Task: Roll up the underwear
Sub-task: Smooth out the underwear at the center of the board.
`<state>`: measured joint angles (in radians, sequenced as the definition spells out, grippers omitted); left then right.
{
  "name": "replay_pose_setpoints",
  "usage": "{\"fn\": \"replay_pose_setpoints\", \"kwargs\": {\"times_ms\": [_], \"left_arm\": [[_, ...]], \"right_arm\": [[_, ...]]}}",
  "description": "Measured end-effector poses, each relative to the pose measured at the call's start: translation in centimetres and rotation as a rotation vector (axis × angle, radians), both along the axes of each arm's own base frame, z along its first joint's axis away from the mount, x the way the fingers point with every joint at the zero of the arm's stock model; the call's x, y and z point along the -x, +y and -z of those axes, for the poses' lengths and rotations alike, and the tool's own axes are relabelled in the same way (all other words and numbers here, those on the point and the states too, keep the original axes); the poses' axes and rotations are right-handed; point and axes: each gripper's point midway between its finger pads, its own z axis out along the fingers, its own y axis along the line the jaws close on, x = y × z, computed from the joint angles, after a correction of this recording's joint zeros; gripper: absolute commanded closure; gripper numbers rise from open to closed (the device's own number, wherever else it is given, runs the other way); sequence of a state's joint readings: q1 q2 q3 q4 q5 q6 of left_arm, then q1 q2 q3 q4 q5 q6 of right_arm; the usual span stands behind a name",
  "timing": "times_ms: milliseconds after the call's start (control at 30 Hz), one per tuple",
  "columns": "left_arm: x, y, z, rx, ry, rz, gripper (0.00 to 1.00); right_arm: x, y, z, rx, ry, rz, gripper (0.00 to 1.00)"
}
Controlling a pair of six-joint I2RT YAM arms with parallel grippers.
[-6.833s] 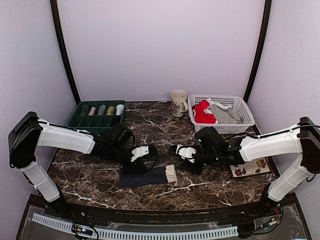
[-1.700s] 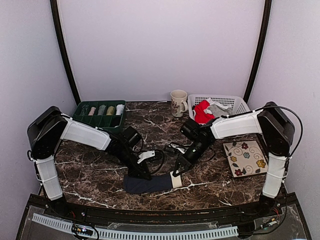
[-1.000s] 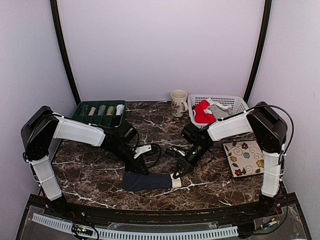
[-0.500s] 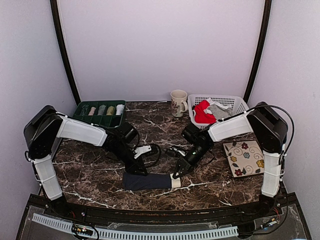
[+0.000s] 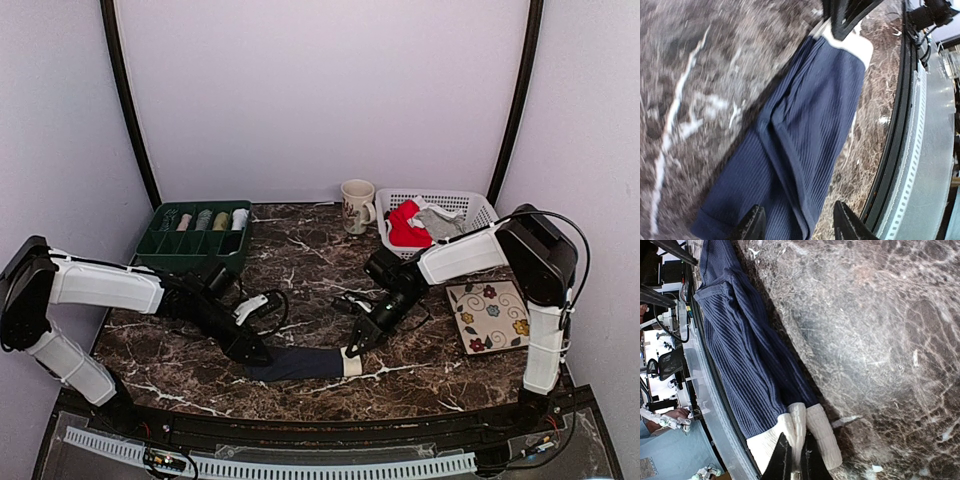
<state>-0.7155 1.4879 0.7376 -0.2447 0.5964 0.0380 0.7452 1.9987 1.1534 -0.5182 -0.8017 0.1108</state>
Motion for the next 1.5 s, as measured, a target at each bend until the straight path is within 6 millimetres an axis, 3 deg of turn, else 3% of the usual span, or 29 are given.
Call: {"fn": "replay_pose_setpoints", "kwargs": {"times_ms": [233,633,833,967,1233,1500], "left_arm": [[1.0,1.3,2.1,-0.058,0.097,-0.089,0.52],[0.7,-0.1,2.8,-0.013,0.154,-0.093,0.63],[1.0,-0.6,2.9,0.003,0.194,-0.084,0.89],[0.7,-0.9,2.5,0.015,0.183,-0.078,1.0],[0.2,-0.5,2.8,-0.002,0.176,-0.1,1.0],[-0.4,-0.5,4.4,-0.054,0.226,-0.12,1.0]], "right_arm": [[-0.1,0.1,0.0,-0.007,-0.006,0.001,1.0],[-0.2,0.2,0.0,-0.01,-0.007,0.002,1.0],[-0.2,0.2,0.0,-0.009,-0.007,0.003,1.0],[-0.2,0.2,0.0,-0.01,-0.007,0.002,1.0],[-0.2,0.1,0.0,-0.009,-0.007,0.002,1.0],[-0.2,0.1,-0.1,-0.003,-0.016,0.004,1.0]]}}
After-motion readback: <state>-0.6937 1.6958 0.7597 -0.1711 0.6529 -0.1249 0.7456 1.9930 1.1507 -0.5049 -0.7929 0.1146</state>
